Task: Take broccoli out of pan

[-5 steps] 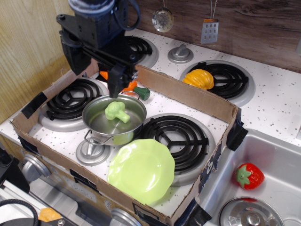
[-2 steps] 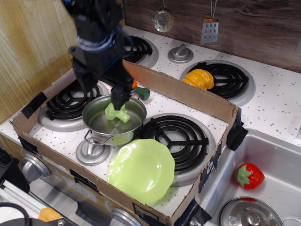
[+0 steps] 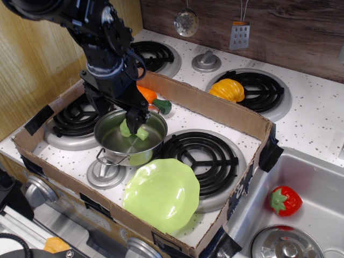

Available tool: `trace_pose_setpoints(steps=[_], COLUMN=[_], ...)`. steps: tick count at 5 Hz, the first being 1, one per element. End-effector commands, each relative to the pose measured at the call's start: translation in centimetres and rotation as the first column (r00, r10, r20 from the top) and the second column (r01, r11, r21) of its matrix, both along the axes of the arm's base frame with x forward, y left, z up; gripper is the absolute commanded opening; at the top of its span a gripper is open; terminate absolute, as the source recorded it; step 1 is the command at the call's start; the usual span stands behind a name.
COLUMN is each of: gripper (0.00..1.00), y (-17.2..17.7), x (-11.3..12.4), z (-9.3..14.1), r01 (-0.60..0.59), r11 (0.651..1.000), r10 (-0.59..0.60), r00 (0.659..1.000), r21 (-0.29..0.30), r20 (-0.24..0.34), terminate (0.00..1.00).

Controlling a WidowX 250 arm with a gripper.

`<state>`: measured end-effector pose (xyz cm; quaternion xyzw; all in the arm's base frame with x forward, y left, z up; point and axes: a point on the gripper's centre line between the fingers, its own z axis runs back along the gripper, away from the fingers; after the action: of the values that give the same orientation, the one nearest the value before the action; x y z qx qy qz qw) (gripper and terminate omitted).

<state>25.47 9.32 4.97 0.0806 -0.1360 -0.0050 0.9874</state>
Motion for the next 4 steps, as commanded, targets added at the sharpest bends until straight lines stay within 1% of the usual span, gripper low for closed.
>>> trace_pose_setpoints(steps=[1, 2, 3, 4], gripper=[1.00, 1.00, 1.00, 1.00], y=[-1.8, -2.4, -2.8, -2.6], x=[-0.4, -0.6, -0.4, -0.1], z=[0.0, -0.7, -1.7, -1.6], r01=[-0.034, -0.034, -0.025, -0.014], r11=[0.999, 0.999, 0.999, 0.999], r10=[0.034, 0.034, 0.027, 0.016], r00=[0.999, 0.999, 0.999, 1.000], r21=[-0.016, -0.034, -0.047, -0.045], r20=[0.006, 0.003, 0.027, 0.026], terminate=[0.00, 0.00, 0.00, 0.00])
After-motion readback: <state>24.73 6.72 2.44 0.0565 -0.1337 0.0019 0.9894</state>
